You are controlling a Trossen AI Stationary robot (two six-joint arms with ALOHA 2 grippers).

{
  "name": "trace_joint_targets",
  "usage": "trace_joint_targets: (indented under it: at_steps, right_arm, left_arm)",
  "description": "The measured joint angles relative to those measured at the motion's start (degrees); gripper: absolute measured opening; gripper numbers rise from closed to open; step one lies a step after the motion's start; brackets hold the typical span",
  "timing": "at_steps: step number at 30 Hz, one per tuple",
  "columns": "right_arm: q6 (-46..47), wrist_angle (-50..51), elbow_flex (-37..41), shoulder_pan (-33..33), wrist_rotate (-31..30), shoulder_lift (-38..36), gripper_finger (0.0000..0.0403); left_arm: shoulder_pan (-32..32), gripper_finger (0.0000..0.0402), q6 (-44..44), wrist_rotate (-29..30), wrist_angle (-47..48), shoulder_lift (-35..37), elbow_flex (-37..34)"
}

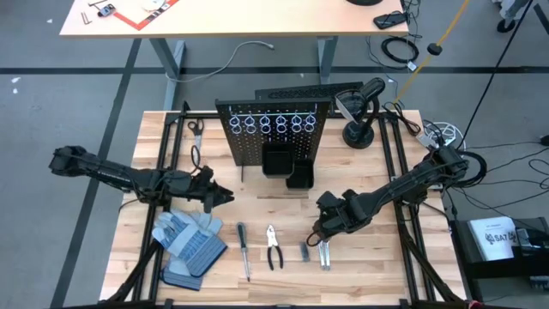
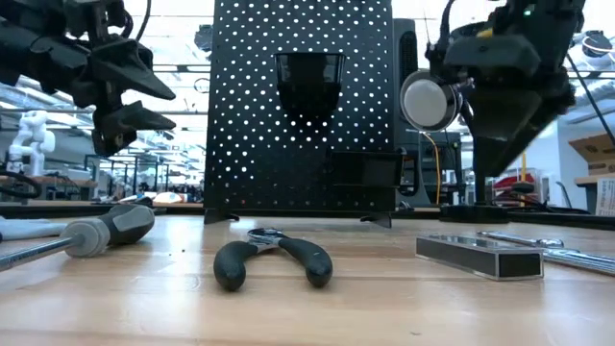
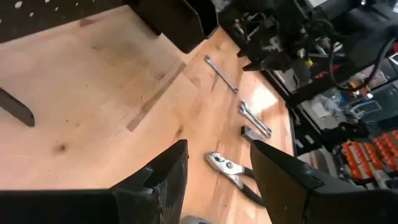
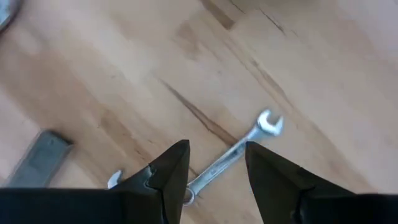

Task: Hang tools onto peg board
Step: Hang the right silver wrench on the black pegboard

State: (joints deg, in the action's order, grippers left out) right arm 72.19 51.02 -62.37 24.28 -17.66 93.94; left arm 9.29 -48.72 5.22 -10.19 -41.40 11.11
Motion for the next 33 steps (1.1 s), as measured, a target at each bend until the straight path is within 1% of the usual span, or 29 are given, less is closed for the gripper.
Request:
trace_joint_targets:
  at_steps: [2,6,10,14,18,21,25,27,33]
  right_arm:
    - [4.2,0.8,0.0,0.6,0.7,0.5,0.0155]
    - [10.2,1.1,0.0,1.7,3.7,1.9,0.0155]
    - [13.0,0.6,0.0,2.5,4.2,3.8,0.0155]
    - [14.8,2.5,0.0,1.8,4.5,6.9,0.0155]
    - [14.4,4.5,0.0,-0.5,2.6,10.0,0.0155]
    - [11.8,3.1,0.0,-2.5,2.4,10.7,0.0155]
    - [8.8,0.3,0.0,-4.2,3.0,10.8,0.0155]
    - [7.7,-0.8,0.0,-4.9,4.3,10.9,0.0155]
    - [5.5,-6.7,2.5,-5.6,6.6,10.5,0.0155]
  left_arm:
    - [0.8,0.0182,0.9,1.3,-1.2,-0.1,0.0]
    - [2.1,0.0182,3.9,2.6,-6.5,-0.1,0.0]
    - [3.2,0.0182,8.6,4.7,-10.2,-0.1,0.0]
    - [3.2,0.0182,9.0,5.2,-10.4,-0.1,0.0]
    - [3.2,0.0182,9.1,5.3,-10.3,-0.1,0.0]
    - [3.2,0.0182,9.1,5.3,-10.3,-0.1,0.0]
    - [3.2,0.0182,9.1,5.3,-10.3,-0.1,0.0]
    - [3.2,0.0182,9.1,5.3,-10.3,-0.1,0.0]
    - [3.2,0.0182,10.6,5.3,-10.3,-0.1,0.0]
